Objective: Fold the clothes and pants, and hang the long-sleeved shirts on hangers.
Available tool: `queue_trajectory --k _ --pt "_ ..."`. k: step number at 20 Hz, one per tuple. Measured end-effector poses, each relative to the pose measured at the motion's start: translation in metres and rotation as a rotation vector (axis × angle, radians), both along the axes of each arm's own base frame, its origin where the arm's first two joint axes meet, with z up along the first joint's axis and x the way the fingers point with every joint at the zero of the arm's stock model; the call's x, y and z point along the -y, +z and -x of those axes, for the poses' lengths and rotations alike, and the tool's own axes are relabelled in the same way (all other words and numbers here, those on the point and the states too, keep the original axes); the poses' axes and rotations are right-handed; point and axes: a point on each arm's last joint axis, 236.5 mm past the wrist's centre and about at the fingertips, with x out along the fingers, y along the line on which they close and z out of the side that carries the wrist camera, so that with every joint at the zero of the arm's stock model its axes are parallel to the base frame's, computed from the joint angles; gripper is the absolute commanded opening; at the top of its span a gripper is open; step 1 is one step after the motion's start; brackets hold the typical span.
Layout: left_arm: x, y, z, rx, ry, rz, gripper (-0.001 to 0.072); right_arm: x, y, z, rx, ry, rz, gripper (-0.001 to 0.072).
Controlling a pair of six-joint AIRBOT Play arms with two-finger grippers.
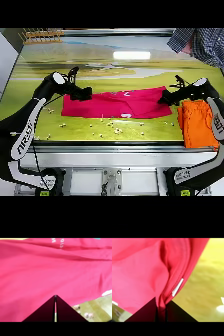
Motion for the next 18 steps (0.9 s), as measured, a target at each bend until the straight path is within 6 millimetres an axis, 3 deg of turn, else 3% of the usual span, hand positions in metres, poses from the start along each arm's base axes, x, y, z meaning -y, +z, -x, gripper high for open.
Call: queue_trajectory --k 4,7,13,18 --pt "0.045 -0.007 0.003 0.021 -0.069 0.003 0.0007 0.035 0.052 0.028 -0.015 0.036 0.205 0.0016" --pt "0.098 -0.016 0.004 0.027 -0.145 0.030 0.0007 0.034 0.095 0.037 0.002 0.057 0.269 0.0015" --pt "0.201 -0.041 0.014 0.013 -0.274 0.108 0.0007 -0.013 0.162 0.034 0.102 0.171 0.328 0.0016" --pt "0.253 -0.055 0.029 0.002 -0.372 0.135 0.0007 -0.066 0.202 0.029 0.219 0.278 0.338 0.0016"
